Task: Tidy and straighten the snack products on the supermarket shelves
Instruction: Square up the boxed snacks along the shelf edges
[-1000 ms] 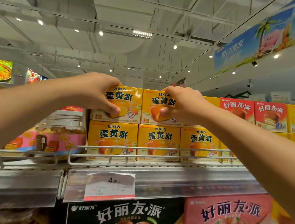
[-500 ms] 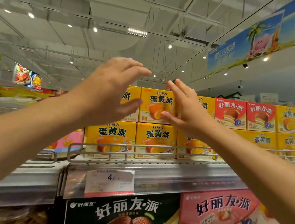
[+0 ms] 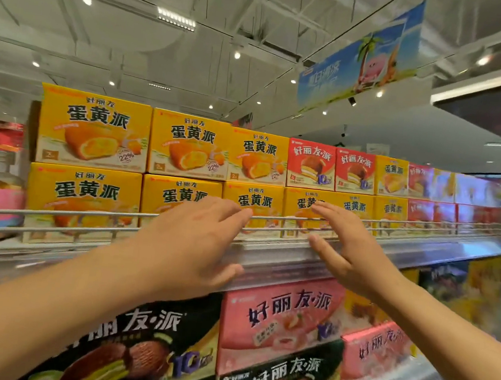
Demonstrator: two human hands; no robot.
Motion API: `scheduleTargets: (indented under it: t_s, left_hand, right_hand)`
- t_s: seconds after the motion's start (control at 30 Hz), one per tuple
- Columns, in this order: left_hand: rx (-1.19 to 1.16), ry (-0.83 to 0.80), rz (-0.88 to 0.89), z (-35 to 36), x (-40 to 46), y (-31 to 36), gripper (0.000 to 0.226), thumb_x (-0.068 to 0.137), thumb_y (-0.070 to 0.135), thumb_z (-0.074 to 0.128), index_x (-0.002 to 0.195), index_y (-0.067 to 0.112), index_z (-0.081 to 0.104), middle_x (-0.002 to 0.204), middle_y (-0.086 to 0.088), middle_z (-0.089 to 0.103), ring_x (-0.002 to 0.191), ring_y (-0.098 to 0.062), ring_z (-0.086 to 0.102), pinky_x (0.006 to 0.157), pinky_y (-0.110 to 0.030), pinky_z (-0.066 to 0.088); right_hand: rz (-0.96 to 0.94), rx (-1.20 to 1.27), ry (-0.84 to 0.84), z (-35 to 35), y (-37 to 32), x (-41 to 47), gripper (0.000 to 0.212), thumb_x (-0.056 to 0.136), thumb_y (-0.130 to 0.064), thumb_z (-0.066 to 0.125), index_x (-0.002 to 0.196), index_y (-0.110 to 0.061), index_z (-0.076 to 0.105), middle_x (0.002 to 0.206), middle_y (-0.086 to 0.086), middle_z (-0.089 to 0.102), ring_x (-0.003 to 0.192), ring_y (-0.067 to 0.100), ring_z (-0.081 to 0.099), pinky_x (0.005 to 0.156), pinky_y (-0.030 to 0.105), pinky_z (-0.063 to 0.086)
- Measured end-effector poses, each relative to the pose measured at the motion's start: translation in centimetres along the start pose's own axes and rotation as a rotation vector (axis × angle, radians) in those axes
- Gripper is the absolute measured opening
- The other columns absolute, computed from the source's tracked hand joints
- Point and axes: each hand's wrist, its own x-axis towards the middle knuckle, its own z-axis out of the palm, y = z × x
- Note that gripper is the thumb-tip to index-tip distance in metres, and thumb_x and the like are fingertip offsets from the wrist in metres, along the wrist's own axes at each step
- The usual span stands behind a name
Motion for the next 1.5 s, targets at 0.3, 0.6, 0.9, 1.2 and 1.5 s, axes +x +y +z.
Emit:
scheduleTargets:
  t_s: [0.3,0.6,0.9,1.2,1.5]
  left_hand:
    - [0.06,-0.007,-0.157,3.7,8.1,6.5,0.095,0.081,0.077,0.038,0.155,0.027,0.007,0.142,0.003,0.032,0.128,-0.018,0.031,0.106,-0.035,0.031]
    - [0.194,-0.079,-0.367,5.6,12.7,11.1,0.097,0.072,0.088,0.027,0.152,0.037,0.009,0.133,0.014,0.036,0.115,-0.012,0.033,0.097,-0.032,0.031]
    - [0.201,-0.092,-0.471,5.5,13.3,11.9,0.1,0.06,0.093,0.028,0.146,0.041,0.03,0.12,0.019,0.047,0.109,-0.01,0.04,0.089,-0.031,0.033]
    - [0.277,-0.151,-0.477,5.4,13.7,12.0,0.096,0.063,0.092,0.033,0.145,0.045,0.018,0.129,0.021,0.042,0.113,-0.009,0.036,0.092,-0.03,0.031]
    - [0.326,-0.116,-0.412,5.0,13.5,12.3,0.097,0.065,0.087,0.026,0.146,0.034,0.035,0.119,0.011,0.052,0.104,-0.017,0.05,0.087,-0.037,0.041]
  right_hand:
    - [-0.061,-0.01,-0.026,-1.6,11.5,-1.4,0.052,0.097,-0.043,0.048,0.145,-0.022,0.043,0.146,-0.006,0.043,0.139,0.01,0.03,0.108,0.005,0.004]
    - [-0.232,0.036,-0.012,-2.6,17.5,-1.2,0.059,0.093,-0.052,0.045,0.144,-0.025,0.044,0.137,-0.006,0.052,0.128,0.012,0.043,0.108,0.031,0.033]
    - [-0.258,0.12,0.058,-1.7,18.0,-1.4,0.055,0.091,-0.048,0.046,0.14,-0.023,0.05,0.133,-0.007,0.055,0.126,0.013,0.045,0.106,0.027,0.029]
    - [-0.261,0.06,0.228,-6.4,17.6,6.7,0.055,0.088,-0.035,0.065,0.136,-0.012,0.053,0.141,0.008,0.051,0.133,0.025,0.042,0.11,0.04,0.03]
    - [-0.112,-0.148,-0.023,-6.2,16.5,12.7,0.098,0.076,-0.068,0.064,0.151,-0.022,0.021,0.141,-0.003,0.05,0.134,0.02,0.042,0.116,0.048,0.014]
